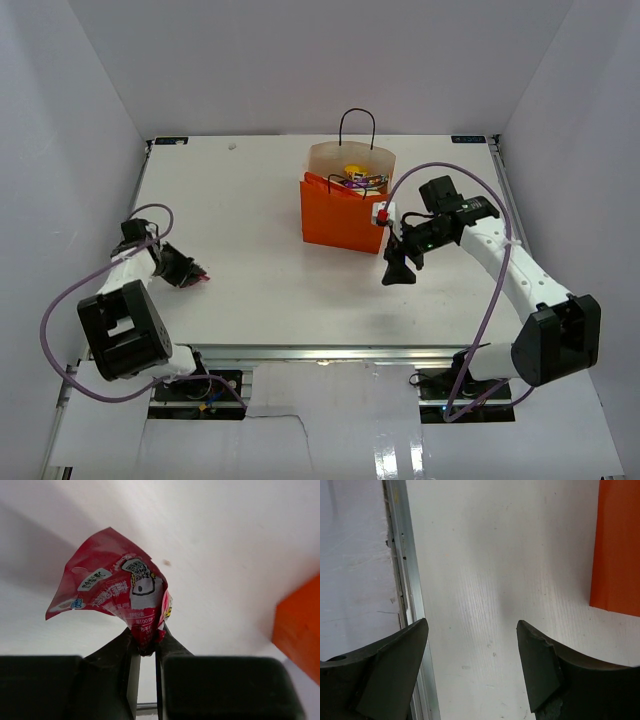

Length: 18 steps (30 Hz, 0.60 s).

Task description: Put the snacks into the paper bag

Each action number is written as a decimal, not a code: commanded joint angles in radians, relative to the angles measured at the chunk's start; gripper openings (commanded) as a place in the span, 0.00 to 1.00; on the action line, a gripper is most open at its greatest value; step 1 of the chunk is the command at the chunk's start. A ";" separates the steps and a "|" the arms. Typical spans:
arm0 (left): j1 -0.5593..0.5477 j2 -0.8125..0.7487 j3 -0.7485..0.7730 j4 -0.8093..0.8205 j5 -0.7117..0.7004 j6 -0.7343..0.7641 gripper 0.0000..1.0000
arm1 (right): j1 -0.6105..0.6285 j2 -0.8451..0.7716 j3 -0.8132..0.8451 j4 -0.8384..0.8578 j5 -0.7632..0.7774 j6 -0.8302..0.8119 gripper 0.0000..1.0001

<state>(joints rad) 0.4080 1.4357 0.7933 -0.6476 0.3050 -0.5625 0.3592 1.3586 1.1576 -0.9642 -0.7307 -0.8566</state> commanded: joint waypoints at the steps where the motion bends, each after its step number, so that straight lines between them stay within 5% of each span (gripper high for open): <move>1: -0.060 -0.109 -0.038 0.132 0.302 0.049 0.00 | 0.000 -0.041 0.048 -0.051 -0.120 -0.085 0.77; 9: -0.303 -0.271 -0.127 0.425 0.673 -0.065 0.00 | 0.124 -0.023 0.117 -0.080 -0.176 -0.174 0.77; 15: -0.491 -0.487 -0.192 0.545 0.727 -0.083 0.00 | 0.172 -0.070 0.168 -0.045 -0.271 -0.389 0.82; 18: -0.579 -0.621 -0.232 0.607 0.701 -0.063 0.00 | 0.184 -0.105 0.180 0.130 -0.306 -0.310 0.90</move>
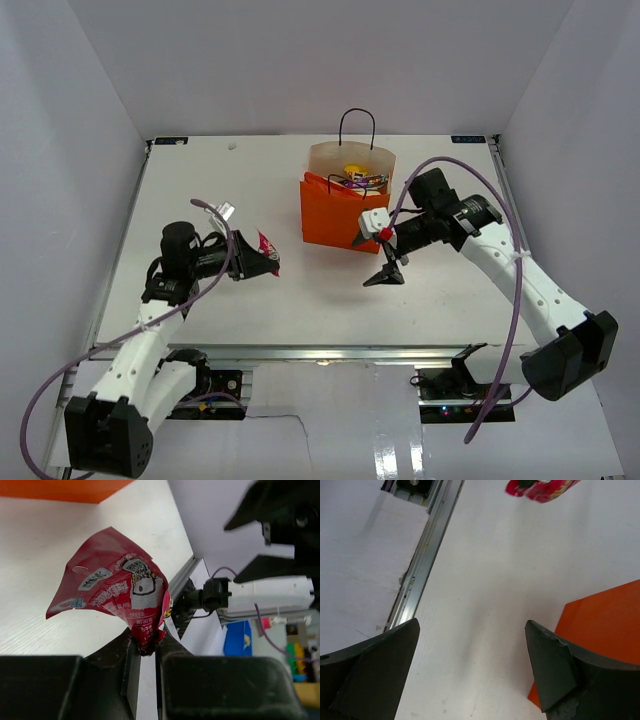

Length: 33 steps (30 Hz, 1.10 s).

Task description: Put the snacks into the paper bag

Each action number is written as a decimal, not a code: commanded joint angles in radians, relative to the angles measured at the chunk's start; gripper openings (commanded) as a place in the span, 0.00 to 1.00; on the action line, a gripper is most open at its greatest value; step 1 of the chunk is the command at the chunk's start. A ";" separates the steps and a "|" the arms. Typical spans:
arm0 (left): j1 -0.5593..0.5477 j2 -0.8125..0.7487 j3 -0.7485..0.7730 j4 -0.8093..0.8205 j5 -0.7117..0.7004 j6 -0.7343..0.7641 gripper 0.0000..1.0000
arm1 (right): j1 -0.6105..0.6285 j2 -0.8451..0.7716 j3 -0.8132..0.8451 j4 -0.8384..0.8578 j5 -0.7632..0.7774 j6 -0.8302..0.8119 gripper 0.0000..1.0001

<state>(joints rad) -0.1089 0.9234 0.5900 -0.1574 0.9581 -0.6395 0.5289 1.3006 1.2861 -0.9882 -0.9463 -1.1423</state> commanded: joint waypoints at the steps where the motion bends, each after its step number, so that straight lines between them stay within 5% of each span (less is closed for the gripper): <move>1: -0.084 -0.141 -0.041 0.142 0.048 0.018 0.00 | 0.020 -0.038 0.077 0.210 -0.103 0.051 0.93; 4: -0.161 -0.254 -0.097 0.284 0.038 0.032 0.00 | 0.094 0.032 0.171 0.370 -0.095 0.405 0.91; 5: -0.191 -0.276 -0.101 0.288 0.019 0.050 0.00 | 0.115 0.051 0.192 0.406 -0.074 0.611 0.89; 10: -0.242 -0.345 -0.105 0.280 0.001 0.168 0.00 | 0.203 0.103 0.182 0.665 -0.002 1.102 0.85; 11: -0.251 -0.350 -0.107 0.268 -0.010 0.187 0.00 | 0.210 0.106 0.168 0.706 0.106 1.312 0.85; 15: -0.268 -0.363 -0.104 0.190 -0.083 0.334 0.00 | 0.230 0.143 0.165 0.766 0.214 1.609 0.84; 24: -0.273 -0.259 -0.047 0.168 -0.111 0.488 0.00 | 0.333 0.146 0.117 0.795 0.312 1.698 0.85; 28: -0.275 -0.248 -0.047 0.167 -0.122 0.494 0.00 | 0.370 0.137 0.122 0.769 0.455 1.652 0.99; 29: -0.275 -0.253 -0.050 0.167 -0.124 0.492 0.00 | 0.387 0.138 0.121 0.766 0.489 1.638 0.90; 33: -0.275 -0.270 -0.053 0.167 -0.128 0.488 0.00 | 0.390 0.152 0.108 0.744 0.618 1.609 0.90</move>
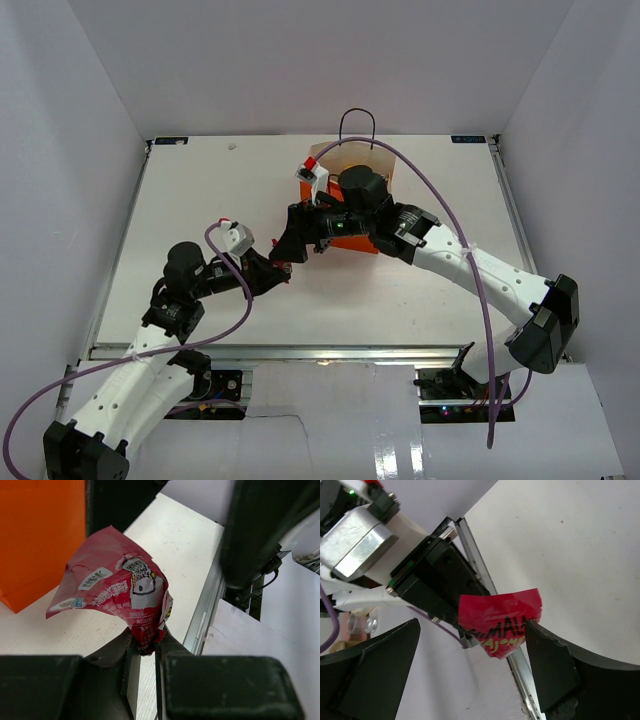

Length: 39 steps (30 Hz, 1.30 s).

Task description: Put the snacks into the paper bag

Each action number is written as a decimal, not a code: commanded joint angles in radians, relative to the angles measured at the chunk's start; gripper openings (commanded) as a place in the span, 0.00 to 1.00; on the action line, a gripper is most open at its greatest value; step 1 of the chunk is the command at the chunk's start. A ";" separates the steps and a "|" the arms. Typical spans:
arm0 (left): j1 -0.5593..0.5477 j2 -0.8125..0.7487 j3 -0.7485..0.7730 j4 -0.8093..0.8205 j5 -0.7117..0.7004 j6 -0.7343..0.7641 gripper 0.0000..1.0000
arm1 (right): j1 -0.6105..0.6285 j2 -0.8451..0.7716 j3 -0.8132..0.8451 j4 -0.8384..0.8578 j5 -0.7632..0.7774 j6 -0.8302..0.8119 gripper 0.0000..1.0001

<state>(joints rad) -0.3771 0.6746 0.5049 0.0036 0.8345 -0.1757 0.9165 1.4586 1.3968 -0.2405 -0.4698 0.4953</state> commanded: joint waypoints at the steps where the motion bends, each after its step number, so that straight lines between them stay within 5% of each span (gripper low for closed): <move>1: -0.006 -0.024 0.034 0.006 -0.003 0.022 0.00 | 0.002 0.000 0.001 -0.003 0.181 -0.038 0.90; 9: -0.006 -0.036 0.020 0.015 -0.011 -0.002 0.00 | 0.041 0.055 0.028 0.079 0.155 -0.136 0.90; 11: -0.006 -0.040 0.018 0.018 -0.017 -0.004 0.00 | 0.045 0.059 0.016 0.096 0.135 -0.121 0.99; 13: -0.006 -0.040 0.020 0.018 -0.018 -0.002 0.00 | 0.051 0.057 0.005 0.099 0.129 -0.101 0.85; 16: -0.006 -0.043 0.018 0.018 -0.031 -0.002 0.00 | 0.050 0.045 -0.016 0.092 0.137 -0.087 0.38; 19: -0.006 -0.049 0.014 0.021 -0.047 -0.002 0.00 | 0.050 0.033 -0.030 0.086 0.151 -0.090 0.14; 22: -0.006 -0.058 0.012 0.029 -0.080 -0.015 0.20 | 0.050 0.026 -0.027 0.086 0.149 -0.096 0.08; 23: -0.006 -0.069 0.015 0.029 -0.098 -0.033 0.61 | 0.048 0.023 -0.024 0.087 0.146 -0.107 0.08; 24: -0.006 -0.075 0.020 0.024 -0.118 -0.044 0.86 | 0.047 0.022 -0.013 0.090 0.140 -0.112 0.08; 25: -0.006 -0.084 0.024 0.024 -0.139 -0.050 0.98 | 0.041 0.020 -0.009 0.093 0.132 -0.126 0.08; 31: -0.006 -0.156 0.060 0.075 -0.155 -0.110 0.98 | -0.033 0.008 0.080 0.145 0.002 -0.303 0.08; 32: -0.006 -0.162 0.072 0.073 -0.161 -0.117 0.98 | -0.056 0.008 0.103 0.148 -0.117 -0.392 0.08; 36: -0.006 -0.170 0.107 0.024 -0.202 -0.154 0.98 | -0.218 0.029 0.278 0.148 -0.315 -0.529 0.08; 39: -0.006 -0.147 0.130 -0.045 -0.248 -0.166 0.98 | -0.325 0.036 0.401 0.148 -0.303 -0.541 0.08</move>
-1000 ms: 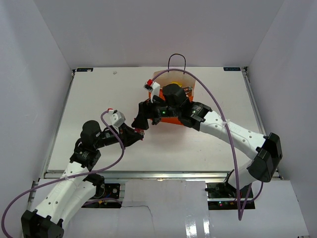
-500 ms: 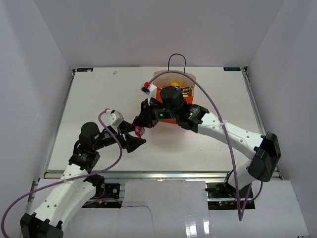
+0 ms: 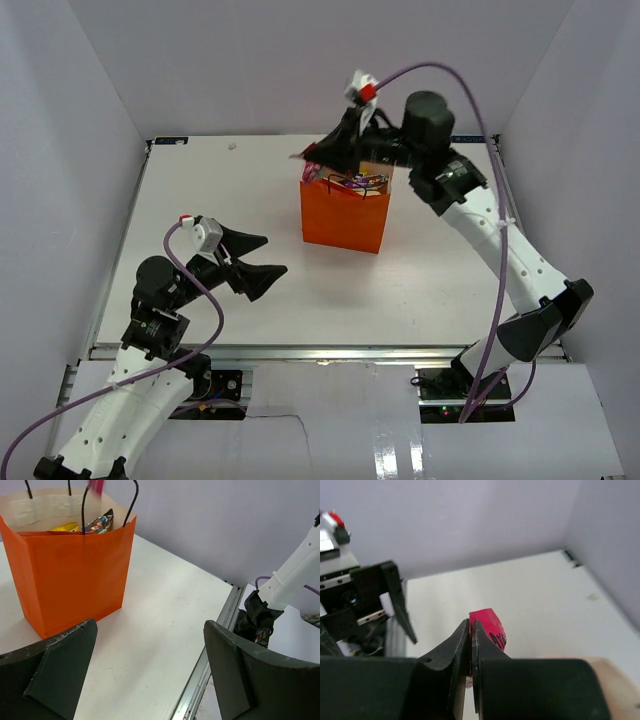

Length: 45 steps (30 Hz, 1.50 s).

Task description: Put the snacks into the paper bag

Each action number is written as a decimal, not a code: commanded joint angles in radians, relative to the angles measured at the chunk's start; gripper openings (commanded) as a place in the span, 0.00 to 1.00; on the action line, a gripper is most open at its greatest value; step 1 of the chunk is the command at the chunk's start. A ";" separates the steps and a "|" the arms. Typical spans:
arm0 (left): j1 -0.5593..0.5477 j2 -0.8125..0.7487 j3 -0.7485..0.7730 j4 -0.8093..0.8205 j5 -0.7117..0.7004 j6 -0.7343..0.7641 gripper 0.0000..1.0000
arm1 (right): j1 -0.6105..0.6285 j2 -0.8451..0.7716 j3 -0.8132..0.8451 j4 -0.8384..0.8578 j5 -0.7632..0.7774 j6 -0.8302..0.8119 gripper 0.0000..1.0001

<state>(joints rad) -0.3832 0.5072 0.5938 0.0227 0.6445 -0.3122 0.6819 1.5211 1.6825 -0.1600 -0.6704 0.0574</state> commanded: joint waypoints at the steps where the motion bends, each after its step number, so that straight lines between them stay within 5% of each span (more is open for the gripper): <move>1: 0.000 0.028 0.043 -0.073 -0.063 -0.033 0.98 | -0.117 -0.027 0.147 0.068 -0.091 -0.103 0.08; 8: 0.000 0.056 0.040 -0.095 -0.111 -0.094 0.98 | -0.310 -0.056 0.065 0.063 0.037 -0.110 0.08; 16: 0.000 0.065 0.058 -0.144 -0.158 -0.123 0.98 | -0.326 -0.050 -0.075 0.034 0.107 -0.225 0.22; 20: 0.000 0.054 0.060 -0.161 -0.170 -0.130 0.98 | -0.329 -0.038 -0.086 0.013 0.153 -0.248 0.61; 21: 0.000 0.047 0.060 -0.164 -0.175 -0.131 0.98 | -0.328 -0.039 -0.086 0.005 0.158 -0.255 0.81; 23: 0.000 0.040 0.058 -0.170 -0.187 -0.134 0.98 | -0.331 -0.051 -0.084 -0.024 0.169 -0.274 0.95; 34: 0.000 0.080 0.144 -0.291 -0.353 -0.205 0.98 | -0.465 -0.226 -0.162 -0.246 0.397 -0.228 0.90; 45: 0.000 0.126 0.149 -0.325 -0.410 -0.248 0.98 | -0.519 -0.532 -0.556 -0.294 0.870 -0.162 0.90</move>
<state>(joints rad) -0.3832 0.6281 0.7197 -0.2890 0.2607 -0.5430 0.1719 1.0374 1.1625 -0.4427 0.0341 -0.1291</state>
